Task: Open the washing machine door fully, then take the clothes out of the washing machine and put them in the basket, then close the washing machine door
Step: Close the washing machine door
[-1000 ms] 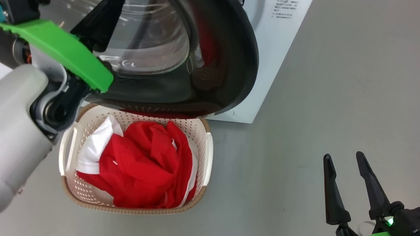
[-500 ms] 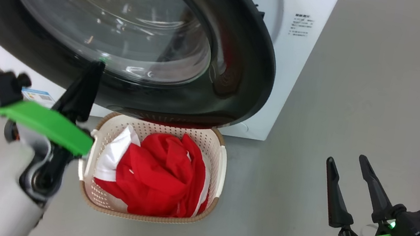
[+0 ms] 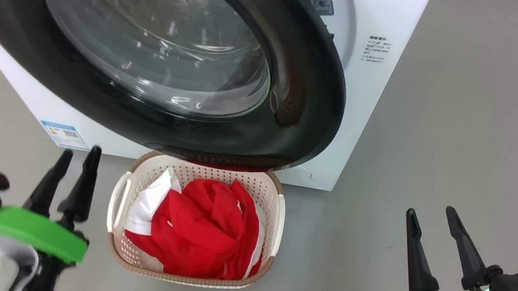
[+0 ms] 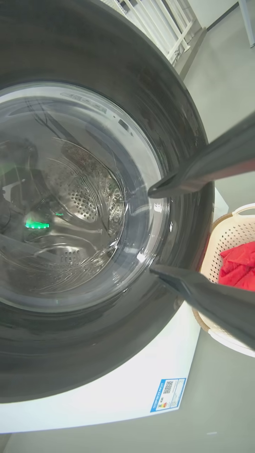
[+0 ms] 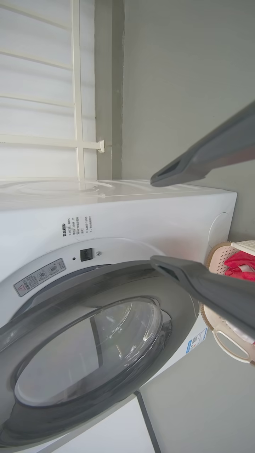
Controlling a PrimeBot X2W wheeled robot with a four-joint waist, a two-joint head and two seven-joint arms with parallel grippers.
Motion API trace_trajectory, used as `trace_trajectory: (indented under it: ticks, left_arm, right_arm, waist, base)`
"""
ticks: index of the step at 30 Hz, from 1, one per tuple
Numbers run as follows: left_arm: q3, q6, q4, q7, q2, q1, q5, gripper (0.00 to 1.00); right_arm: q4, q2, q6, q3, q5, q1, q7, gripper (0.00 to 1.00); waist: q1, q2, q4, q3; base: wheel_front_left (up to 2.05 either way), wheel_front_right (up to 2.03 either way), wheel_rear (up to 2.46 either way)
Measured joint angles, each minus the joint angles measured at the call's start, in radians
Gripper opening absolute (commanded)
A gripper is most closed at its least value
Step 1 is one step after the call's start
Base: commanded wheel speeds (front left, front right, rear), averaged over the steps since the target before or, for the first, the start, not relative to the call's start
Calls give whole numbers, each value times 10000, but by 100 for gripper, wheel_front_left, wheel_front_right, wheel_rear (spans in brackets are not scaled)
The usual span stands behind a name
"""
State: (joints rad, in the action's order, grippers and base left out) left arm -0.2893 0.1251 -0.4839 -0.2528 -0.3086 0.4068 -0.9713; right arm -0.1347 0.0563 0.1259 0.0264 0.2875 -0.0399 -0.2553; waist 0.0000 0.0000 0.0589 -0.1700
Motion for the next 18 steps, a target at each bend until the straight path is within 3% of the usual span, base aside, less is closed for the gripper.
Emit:
trace_trajectory:
  ticks: [8,18]
  left_arm:
    - [1246,0,430,0,316,-1414,1388,100]
    - [2727,0,1287,0,742,-3033,3866,100]
  right_arm:
    - [-17,38,0,-79,13,330,0,100]
    - [2,54,0,-180,33,701,0,100]
  waist:
    - [0,0,-69,246]
    - [0,0,-318,521]
  base:
    - [0,0,0]
    - [0,0,0]
